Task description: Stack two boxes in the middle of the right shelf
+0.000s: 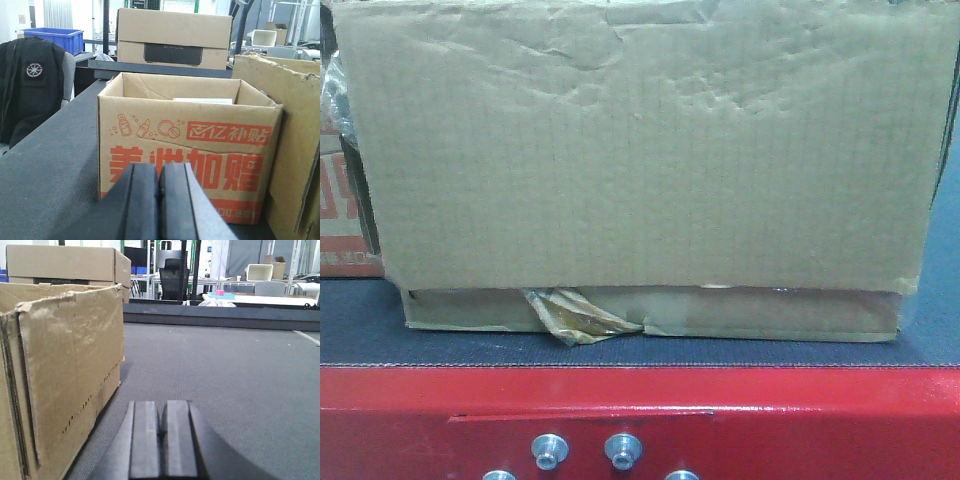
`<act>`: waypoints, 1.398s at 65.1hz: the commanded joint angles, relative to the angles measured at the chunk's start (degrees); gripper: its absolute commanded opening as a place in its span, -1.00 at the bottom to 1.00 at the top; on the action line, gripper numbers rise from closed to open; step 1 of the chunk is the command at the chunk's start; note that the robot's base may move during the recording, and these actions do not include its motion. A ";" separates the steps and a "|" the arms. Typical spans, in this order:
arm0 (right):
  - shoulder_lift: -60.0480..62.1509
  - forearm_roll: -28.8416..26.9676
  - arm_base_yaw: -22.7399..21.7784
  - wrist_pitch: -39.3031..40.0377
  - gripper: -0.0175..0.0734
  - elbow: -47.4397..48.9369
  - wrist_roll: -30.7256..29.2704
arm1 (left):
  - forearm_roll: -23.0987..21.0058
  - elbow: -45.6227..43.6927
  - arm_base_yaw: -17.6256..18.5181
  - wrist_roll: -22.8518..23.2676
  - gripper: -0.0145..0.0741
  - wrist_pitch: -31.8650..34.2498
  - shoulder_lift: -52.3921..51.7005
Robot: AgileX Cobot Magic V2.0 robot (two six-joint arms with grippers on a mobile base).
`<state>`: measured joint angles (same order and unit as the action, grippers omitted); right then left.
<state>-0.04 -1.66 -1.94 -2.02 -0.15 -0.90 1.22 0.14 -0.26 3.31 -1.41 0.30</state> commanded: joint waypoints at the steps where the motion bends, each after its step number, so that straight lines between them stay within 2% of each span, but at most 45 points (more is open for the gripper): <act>1: 0.04 0.20 -0.26 1.17 -0.97 0.15 -0.25 | 0.14 -0.14 0.26 0.29 -0.92 1.06 -0.30; 32: 0.04 0.20 -0.26 1.17 -0.97 0.15 -0.25 | 0.14 -0.14 0.26 0.29 -0.92 1.06 -0.30; 39: 0.04 0.20 -0.26 1.17 -0.97 0.15 -0.25 | 0.14 -0.14 0.16 0.29 -0.92 3.36 -0.30; 48: 0.04 0.20 -0.26 1.17 -0.97 0.15 -0.25 | 0.14 -4.13 0.16 0.29 -0.92 -4.99 -0.30; 58: 0.04 0.20 -0.26 1.17 -0.97 0.15 -0.25 | 1.08 -15.40 0.16 0.29 -0.92 -16.39 2.13; 67: 0.04 0.20 -0.26 1.17 -0.97 0.15 -0.25 | 1.23 -27.07 0.16 0.29 -0.92 -27.45 11.34; 74: 0.04 0.20 -0.26 1.17 -0.97 0.15 -0.25 | 3.61 -35.25 0.16 0.29 -0.92 -35.69 22.77; 83: 0.04 0.20 -0.26 1.17 -0.97 0.15 -0.25 | 1.96 -41.79 0.16 0.29 -0.92 -38.94 36.21; 91: 0.04 0.20 -0.26 1.17 -0.97 0.15 -0.25 | 1.76 -44.45 0.16 0.29 -0.92 -35.84 45.31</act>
<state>-0.04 -1.66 -1.94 -2.02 -0.15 -0.90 3.73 -42.62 -0.26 3.31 -38.95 40.94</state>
